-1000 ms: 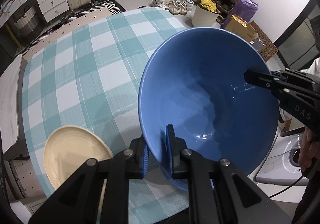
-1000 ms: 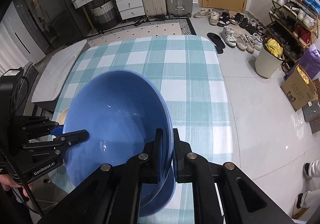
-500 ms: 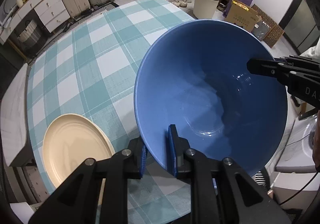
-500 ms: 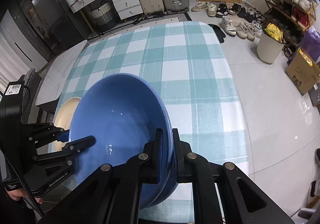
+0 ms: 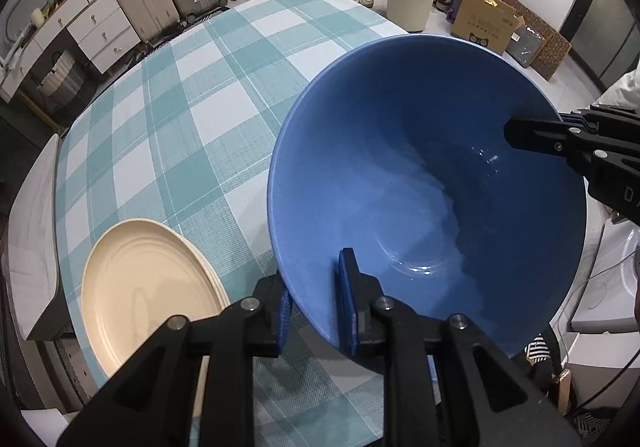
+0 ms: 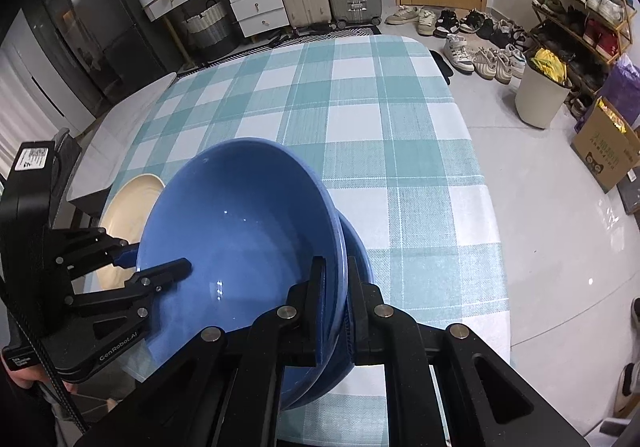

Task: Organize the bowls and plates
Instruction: 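Lower the blue bowl into the nested blue bowls with both grippers, then open both grippers off the bowl rim and withdraw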

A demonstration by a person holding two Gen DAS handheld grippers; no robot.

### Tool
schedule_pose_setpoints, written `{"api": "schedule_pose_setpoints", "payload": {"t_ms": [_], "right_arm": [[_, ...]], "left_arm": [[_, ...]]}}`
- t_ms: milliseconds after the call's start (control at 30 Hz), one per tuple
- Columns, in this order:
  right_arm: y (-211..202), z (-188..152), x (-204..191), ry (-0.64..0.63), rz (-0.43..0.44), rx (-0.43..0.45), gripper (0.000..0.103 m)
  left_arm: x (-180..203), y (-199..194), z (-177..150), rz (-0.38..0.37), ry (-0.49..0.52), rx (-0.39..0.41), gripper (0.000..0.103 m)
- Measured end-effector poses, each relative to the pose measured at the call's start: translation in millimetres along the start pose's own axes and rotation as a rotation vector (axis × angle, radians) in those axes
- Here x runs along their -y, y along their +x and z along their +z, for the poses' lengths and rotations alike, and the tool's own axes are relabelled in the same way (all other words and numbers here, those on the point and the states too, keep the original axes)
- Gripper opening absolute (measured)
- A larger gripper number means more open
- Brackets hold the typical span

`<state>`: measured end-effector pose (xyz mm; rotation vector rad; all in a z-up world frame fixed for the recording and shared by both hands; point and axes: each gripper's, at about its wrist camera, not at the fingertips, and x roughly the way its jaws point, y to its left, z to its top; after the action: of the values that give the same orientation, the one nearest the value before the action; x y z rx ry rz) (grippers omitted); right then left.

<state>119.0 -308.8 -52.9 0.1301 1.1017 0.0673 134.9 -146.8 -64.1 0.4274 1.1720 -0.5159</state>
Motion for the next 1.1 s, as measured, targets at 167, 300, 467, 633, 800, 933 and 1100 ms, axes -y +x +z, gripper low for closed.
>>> {"api": "schedule_pose_setpoints", "payload": {"t_ms": [167,300,467,633,800,933,1100], "right_arm": [[1,-6,-1,-0.009,-0.004,0.005,0.008],[3,-10,-3,-0.035,-0.027,0.009,0.009],[4,-13,-4,-0.045,-0.033,0.019,0.009],[3,-16,-8,-0.072,-0.045,0.044,0.009],[3,-16,-2,-0.066,-0.065,0.053,0.009],[0,-18,5,-0.042,-0.052,0.066,0.009],[-10,-20,9,-0.011,-0.028,0.108,0.009]], "left_arm": [[1,8,-3,-0.017,-0.004,-0.011,0.021],[4,15,-5,-0.03,-0.005,-0.018,0.023],[3,20,-6,-0.039,-0.012,-0.016,0.023],[1,21,-8,-0.048,-0.023,-0.012,0.024],[3,25,-8,-0.061,-0.027,-0.018,0.024],[2,22,-11,-0.07,-0.045,0.004,0.025],[-6,15,-13,-0.099,-0.11,0.054,0.025]]}}
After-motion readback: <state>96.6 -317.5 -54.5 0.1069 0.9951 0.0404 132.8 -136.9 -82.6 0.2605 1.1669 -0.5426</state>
